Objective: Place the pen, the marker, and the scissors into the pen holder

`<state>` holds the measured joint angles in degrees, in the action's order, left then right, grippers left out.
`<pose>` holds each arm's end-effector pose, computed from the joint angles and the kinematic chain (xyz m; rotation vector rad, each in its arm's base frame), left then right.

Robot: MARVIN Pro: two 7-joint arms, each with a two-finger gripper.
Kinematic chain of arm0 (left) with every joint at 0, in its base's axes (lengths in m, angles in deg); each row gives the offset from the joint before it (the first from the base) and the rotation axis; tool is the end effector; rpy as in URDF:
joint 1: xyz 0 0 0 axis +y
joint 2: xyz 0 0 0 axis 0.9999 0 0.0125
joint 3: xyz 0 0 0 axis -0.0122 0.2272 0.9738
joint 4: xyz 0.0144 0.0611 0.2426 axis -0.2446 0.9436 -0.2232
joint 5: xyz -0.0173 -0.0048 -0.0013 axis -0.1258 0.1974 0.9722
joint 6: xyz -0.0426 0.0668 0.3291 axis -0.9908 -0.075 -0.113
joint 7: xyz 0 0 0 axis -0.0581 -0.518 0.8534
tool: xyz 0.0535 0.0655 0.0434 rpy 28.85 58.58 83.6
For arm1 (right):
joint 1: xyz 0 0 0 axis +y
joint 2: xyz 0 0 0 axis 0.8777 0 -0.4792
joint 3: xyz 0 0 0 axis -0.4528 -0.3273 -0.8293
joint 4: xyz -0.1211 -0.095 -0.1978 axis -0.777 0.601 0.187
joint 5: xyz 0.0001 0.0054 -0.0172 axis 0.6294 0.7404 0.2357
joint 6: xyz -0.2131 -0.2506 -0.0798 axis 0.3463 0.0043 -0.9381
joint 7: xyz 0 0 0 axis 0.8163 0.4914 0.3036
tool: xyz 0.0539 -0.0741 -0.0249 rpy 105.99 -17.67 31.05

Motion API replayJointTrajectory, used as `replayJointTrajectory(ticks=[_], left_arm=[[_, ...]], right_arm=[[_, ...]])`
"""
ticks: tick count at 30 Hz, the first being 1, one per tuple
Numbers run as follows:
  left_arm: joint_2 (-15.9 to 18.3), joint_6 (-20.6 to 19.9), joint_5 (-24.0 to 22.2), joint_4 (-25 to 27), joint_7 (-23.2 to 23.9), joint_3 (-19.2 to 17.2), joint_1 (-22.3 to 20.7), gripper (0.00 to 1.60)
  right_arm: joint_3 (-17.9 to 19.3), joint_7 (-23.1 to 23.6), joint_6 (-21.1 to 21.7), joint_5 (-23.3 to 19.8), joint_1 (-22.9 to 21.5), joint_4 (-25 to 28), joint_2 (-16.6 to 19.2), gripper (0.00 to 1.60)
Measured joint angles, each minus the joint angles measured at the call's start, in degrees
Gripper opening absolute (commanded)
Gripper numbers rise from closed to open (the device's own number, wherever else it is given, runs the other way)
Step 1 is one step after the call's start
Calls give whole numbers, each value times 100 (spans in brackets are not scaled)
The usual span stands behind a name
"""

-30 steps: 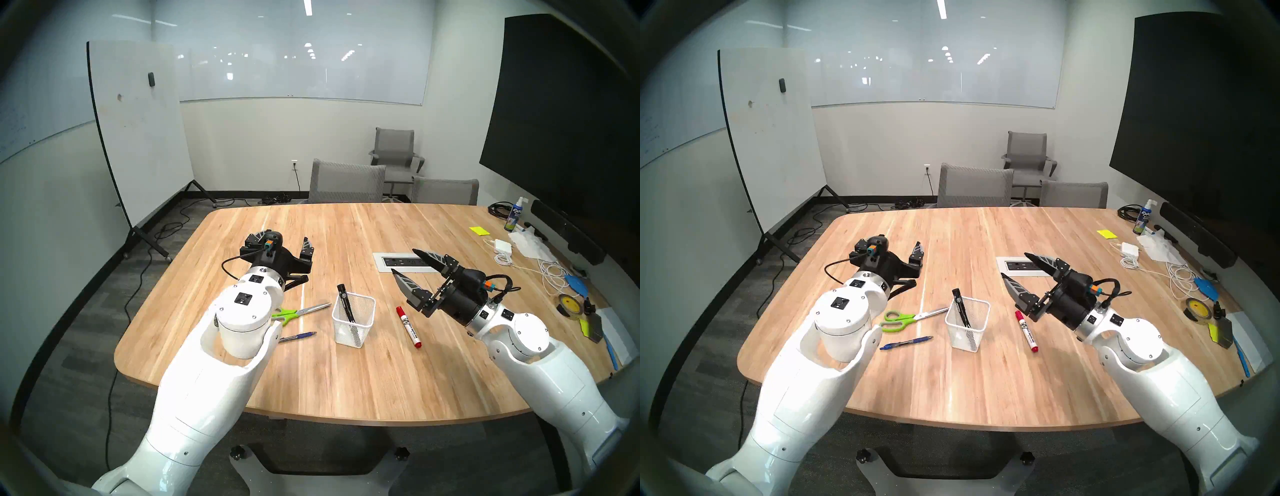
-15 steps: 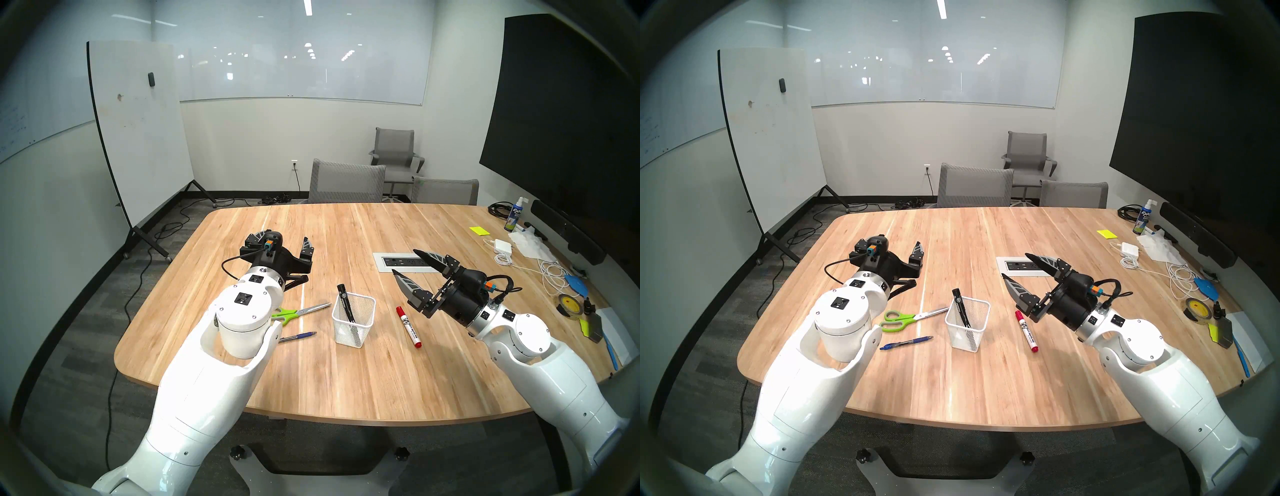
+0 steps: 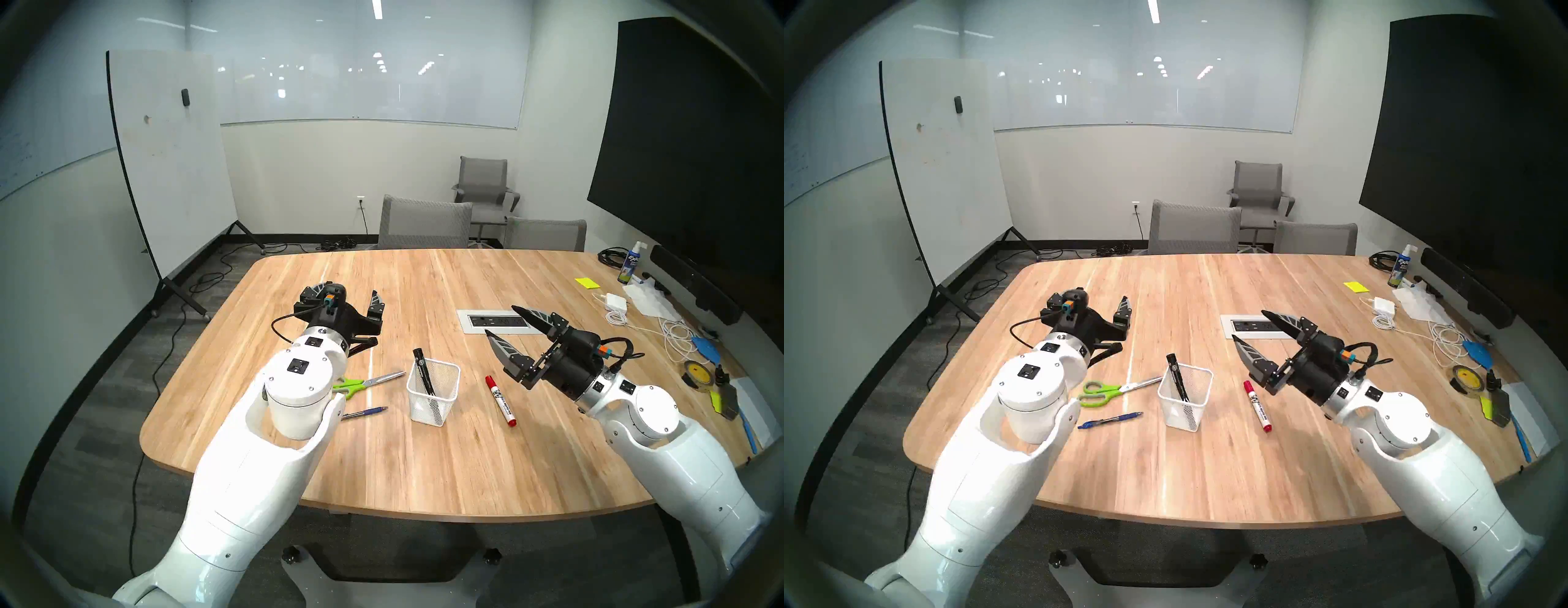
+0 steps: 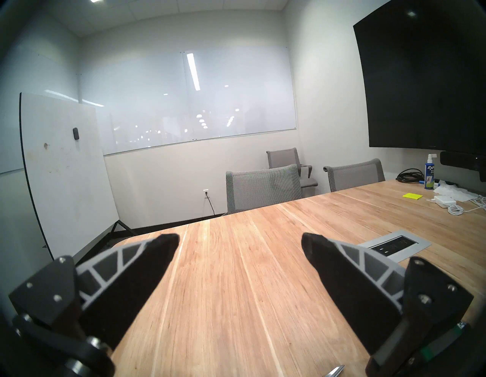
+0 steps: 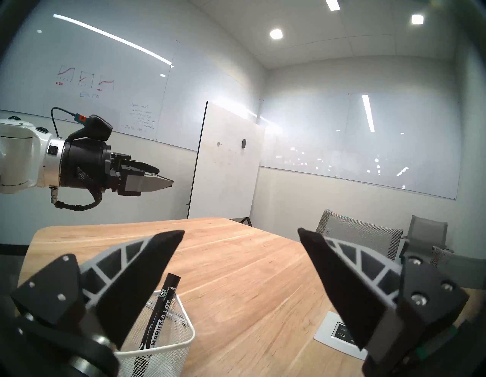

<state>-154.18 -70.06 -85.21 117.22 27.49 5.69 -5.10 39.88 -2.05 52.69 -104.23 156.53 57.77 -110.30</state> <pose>0.4306 -0.0941 -0.1364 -2.1917 0.3009 -2.2267 0.3994 -0.0503 -0.1935 -1.6196 -0.8366 -2.0557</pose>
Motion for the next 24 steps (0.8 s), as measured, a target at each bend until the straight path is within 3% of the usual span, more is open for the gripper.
replayJointTrajectory(ticks=[14, 24], left_arm=[[0, 0, 0, 0, 1, 0, 0, 160], [-1, 0, 0, 0, 1, 0, 0, 160]], right_arm=[[193, -147, 105, -68, 489, 245, 209, 160], [346, -273, 426, -150, 828, 432, 373, 160]])
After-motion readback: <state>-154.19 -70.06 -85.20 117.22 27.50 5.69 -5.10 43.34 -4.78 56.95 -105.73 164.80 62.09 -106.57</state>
